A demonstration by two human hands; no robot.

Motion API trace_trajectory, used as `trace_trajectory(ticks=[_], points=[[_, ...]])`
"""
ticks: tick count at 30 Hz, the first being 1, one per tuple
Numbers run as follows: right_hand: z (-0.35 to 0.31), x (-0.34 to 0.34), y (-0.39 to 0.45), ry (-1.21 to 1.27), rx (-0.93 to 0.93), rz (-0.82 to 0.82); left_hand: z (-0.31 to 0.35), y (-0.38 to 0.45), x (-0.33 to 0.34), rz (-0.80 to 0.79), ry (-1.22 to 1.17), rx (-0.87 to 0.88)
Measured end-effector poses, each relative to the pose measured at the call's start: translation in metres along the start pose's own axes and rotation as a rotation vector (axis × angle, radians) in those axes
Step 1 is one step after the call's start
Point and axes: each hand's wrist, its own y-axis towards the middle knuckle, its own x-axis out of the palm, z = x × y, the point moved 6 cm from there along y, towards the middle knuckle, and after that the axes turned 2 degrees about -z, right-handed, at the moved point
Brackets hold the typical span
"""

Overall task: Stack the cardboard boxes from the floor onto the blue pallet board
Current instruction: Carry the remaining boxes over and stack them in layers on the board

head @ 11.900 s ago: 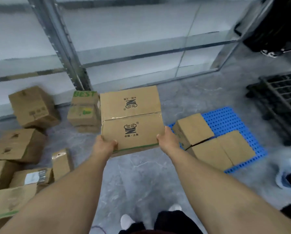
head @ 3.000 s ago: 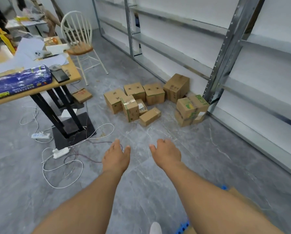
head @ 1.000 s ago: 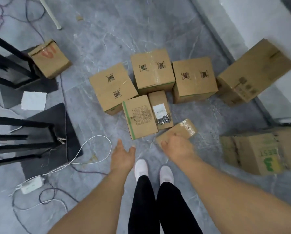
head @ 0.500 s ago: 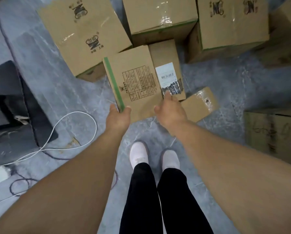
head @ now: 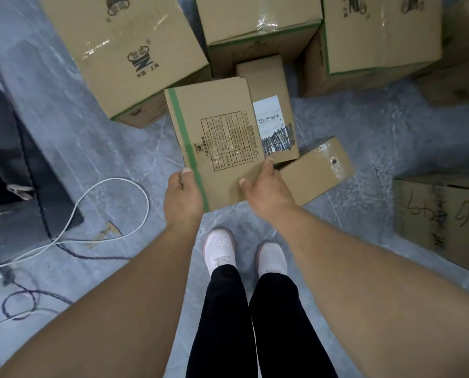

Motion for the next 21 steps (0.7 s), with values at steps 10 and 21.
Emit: trace_trajectory(ticks=[10,21], points=[[0.015,-0.016,-0.003,-0.029,0.013,0.107,0.015,-0.022,0.058,-0.318,-0.011,0.141],[0.043,-0.039,0.016,0.2,-0.036,0.238,-0.035,0.026,0.033,-0.159,-0.068,-0.164]])
